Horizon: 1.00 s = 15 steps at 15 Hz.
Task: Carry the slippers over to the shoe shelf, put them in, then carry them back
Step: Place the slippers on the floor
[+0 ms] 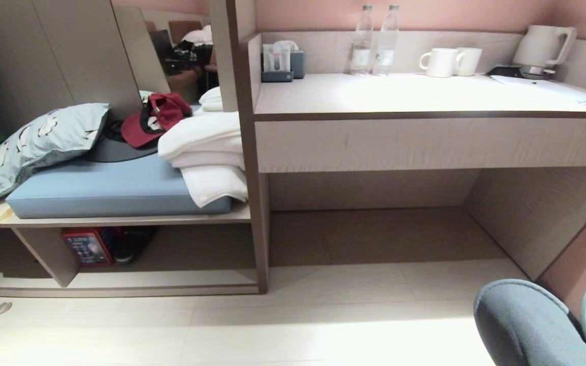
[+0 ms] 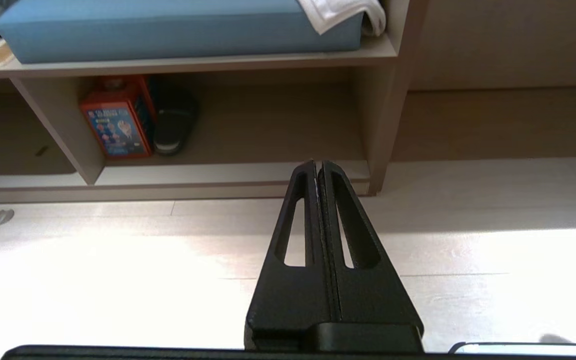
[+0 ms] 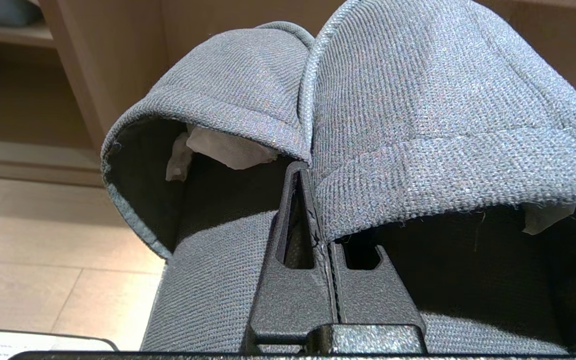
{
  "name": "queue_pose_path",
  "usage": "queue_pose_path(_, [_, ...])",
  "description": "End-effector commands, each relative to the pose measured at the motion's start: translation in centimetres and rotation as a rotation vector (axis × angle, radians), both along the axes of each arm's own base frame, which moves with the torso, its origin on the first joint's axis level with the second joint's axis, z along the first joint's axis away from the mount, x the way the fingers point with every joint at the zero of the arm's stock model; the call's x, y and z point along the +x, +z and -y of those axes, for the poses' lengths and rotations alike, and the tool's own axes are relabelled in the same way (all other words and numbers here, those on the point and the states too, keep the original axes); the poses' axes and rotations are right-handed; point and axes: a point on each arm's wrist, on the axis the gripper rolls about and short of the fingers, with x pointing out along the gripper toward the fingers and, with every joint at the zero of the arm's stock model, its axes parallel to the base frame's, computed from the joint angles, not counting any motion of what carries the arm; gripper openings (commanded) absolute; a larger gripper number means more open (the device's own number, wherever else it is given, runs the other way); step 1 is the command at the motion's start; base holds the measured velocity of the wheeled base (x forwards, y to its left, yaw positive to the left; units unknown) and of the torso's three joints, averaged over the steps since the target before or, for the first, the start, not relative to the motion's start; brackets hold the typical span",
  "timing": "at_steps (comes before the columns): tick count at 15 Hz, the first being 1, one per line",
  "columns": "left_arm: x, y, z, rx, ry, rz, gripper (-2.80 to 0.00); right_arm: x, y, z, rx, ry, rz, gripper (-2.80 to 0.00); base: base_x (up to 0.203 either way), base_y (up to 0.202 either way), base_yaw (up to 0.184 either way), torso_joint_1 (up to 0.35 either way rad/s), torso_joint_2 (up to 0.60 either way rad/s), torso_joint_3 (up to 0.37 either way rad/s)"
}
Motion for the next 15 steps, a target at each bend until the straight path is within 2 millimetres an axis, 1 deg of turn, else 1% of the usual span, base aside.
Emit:
queue_pose_path(1, [0.0, 0.01, 0.0, 0.0, 0.001, 0.0, -2.8, 0.0, -0.01, 0.0, -0.001, 0.0, 0.0, -2.8, 0.0, 0.0, 0.0, -0.006, 0.0, -0.185])
queue_pose_path(15, [0.0, 0.01, 0.0, 0.0, 0.001, 0.001, -2.8, 0.0, -0.01, 0.0, -0.001, 0.0, 0.0, -2.8, 0.0, 0.0, 0.0, 0.002, 0.0, -0.198])
